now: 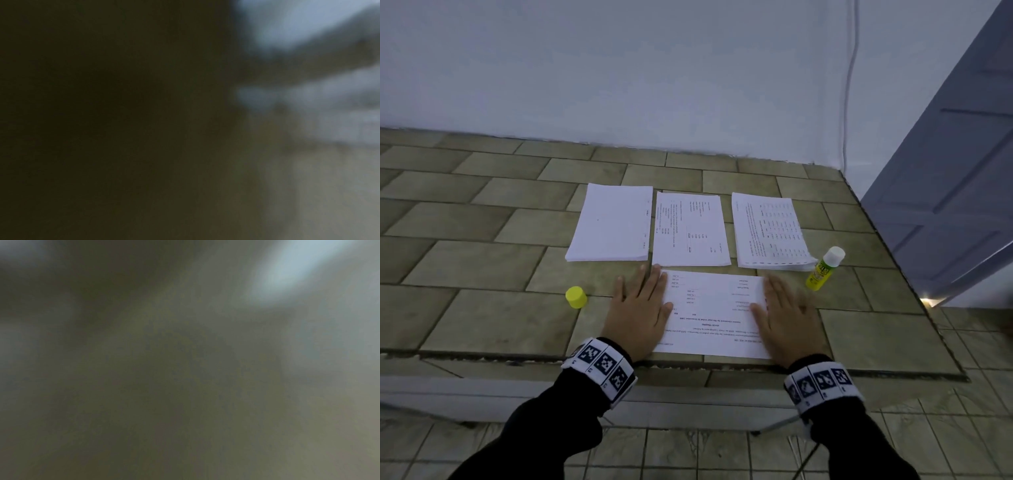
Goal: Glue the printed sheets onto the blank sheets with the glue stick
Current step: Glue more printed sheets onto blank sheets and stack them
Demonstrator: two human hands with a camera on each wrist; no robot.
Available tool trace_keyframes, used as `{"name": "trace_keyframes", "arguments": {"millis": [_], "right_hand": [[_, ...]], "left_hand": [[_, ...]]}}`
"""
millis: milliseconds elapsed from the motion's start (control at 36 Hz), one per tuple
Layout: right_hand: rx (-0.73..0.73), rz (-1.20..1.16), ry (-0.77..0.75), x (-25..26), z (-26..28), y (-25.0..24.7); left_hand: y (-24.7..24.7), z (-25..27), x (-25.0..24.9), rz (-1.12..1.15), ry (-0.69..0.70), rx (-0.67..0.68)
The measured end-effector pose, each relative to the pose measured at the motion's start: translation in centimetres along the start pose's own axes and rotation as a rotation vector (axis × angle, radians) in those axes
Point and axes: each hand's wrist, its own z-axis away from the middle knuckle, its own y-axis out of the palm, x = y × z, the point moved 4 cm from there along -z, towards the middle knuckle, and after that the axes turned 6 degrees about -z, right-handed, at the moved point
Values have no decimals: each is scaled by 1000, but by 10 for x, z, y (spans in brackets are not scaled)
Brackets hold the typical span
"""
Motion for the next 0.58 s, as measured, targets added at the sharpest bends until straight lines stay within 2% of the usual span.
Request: {"name": "trace_keyframes", "arguments": {"millis": [111, 194, 306, 417, 500, 583], "right_hand": [[-62, 67, 9, 1, 0, -4], [-120, 70, -4, 22, 4, -7], [39, -15, -230, 82, 4, 5], [92, -83, -371, 123, 0, 31], [33, -61, -374, 118, -3, 36], [31, -24, -316, 90, -6, 32]], "left_hand": [[0, 0, -2, 11, -5, 10], [-1, -1, -3, 10, -5, -20], [-1, -3, -2, -6, -13, -7], [0, -1, -3, -39, 11, 36], [1, -1, -3, -34, 13, 14], [-2, -1, -3, -39, 12, -9]]}}
